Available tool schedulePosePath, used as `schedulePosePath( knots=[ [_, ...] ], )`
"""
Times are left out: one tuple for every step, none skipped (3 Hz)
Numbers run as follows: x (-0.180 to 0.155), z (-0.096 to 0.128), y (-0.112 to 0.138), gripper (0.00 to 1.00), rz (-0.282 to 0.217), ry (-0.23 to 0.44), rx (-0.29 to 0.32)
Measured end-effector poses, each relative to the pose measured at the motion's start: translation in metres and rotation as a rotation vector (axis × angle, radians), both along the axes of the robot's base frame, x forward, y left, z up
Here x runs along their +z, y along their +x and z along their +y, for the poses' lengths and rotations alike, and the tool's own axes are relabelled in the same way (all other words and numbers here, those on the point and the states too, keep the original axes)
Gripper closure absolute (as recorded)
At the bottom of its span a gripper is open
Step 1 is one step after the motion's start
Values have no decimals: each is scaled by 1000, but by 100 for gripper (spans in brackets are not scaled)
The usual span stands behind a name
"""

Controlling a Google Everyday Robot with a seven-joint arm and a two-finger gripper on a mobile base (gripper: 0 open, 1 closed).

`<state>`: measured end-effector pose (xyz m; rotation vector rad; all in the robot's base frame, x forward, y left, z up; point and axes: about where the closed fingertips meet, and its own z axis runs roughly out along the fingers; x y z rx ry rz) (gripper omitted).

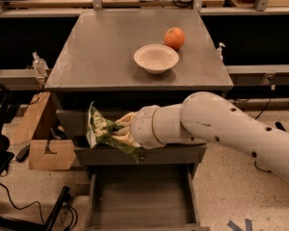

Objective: Place green jalapeno chip bag into bottom drawer

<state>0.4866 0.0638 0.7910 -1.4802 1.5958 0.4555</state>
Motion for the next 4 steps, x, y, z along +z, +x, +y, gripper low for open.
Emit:
schedulePosePath(
  knots=[
    [-22,3,3,100,33,8,5],
    [-92,-5,-3,100,68,52,17],
    [-160,-23,-10,100,14,118,59],
    [-217,-41,-8,100,-7,164,83]
  ],
)
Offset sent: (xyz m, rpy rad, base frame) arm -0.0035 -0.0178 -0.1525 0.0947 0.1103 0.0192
